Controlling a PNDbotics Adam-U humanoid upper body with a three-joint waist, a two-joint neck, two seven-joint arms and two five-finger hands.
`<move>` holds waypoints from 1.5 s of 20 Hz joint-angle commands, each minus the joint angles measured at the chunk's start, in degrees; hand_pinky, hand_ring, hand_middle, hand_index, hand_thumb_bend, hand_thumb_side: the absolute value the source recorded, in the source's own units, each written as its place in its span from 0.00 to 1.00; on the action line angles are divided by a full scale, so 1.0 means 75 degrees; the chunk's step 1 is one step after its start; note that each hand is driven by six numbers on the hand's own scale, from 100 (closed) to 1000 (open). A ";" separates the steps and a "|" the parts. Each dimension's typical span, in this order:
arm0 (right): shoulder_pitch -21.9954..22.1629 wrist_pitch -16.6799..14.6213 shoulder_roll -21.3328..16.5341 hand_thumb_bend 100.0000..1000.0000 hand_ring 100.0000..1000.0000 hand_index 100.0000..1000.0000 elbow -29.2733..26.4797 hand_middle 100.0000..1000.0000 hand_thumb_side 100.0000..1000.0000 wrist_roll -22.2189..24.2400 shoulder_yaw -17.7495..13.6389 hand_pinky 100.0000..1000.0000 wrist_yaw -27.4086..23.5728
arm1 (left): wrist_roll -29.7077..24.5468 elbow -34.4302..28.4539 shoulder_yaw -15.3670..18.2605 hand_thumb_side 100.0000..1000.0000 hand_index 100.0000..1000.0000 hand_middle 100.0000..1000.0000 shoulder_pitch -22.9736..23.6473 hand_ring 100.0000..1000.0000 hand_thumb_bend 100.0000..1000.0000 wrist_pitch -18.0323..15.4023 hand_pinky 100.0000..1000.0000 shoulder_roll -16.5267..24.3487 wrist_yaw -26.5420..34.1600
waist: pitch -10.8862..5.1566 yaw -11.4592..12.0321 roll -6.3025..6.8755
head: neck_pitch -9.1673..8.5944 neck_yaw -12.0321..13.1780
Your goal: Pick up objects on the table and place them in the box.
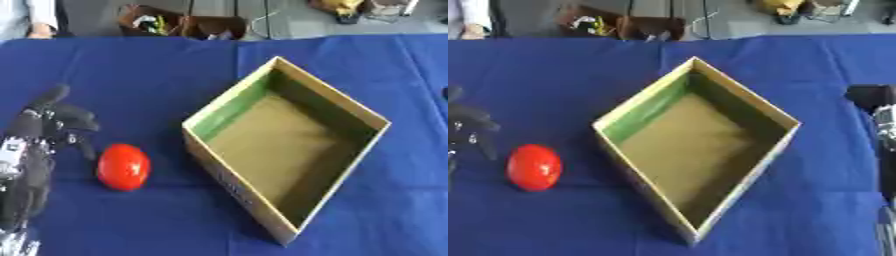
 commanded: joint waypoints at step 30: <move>0.0258 0.0116 -0.0253 0.00 0.77 0.65 -0.0077 0.56 0.81 0.0155 0.0059 0.85 0.0196 | -0.1373 -0.0143 -0.1288 1.00 1.00 0.85 -0.1080 0.80 0.00 0.0112 0.63 0.5113 -0.5923 | -0.0309 0.0111 0.0274 | 0.0064 -0.0080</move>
